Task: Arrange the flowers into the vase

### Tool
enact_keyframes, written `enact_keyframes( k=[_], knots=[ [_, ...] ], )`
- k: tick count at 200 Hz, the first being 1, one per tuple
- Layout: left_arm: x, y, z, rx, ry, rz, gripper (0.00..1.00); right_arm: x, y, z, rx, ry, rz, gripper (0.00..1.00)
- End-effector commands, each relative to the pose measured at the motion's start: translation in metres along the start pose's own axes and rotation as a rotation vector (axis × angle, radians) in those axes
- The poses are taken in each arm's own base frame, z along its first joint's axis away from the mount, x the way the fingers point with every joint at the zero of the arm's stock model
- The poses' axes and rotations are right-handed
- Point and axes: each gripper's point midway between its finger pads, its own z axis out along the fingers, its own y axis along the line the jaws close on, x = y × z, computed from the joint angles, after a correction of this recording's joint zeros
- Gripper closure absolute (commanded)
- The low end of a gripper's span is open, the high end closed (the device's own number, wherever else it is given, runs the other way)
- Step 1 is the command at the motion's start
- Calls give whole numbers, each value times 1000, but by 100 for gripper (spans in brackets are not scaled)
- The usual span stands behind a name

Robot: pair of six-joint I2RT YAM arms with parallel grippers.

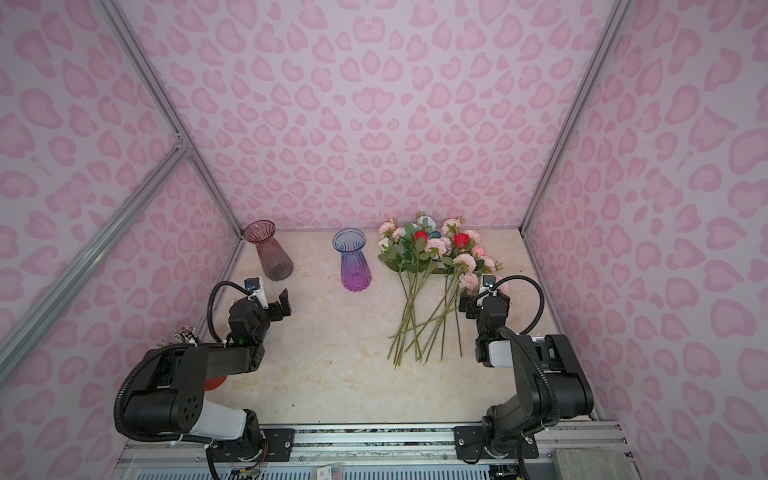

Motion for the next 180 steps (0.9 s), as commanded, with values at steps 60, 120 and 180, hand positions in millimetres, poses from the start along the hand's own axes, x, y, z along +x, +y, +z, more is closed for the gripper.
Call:
enact_keyframes(
  k=[60, 120, 180],
  knots=[
    [-6, 0, 0, -2, -22, -4, 2, -1, -1, 1, 5, -2, 6, 0],
    [-22, -9, -3, 44, 1, 15, 2, -1, 0, 0, 2, -4, 1, 0],
    [-92, -25, -48, 119, -106, -70, 2, -59, -9, -8, 76, 35, 32, 0]
  ],
)
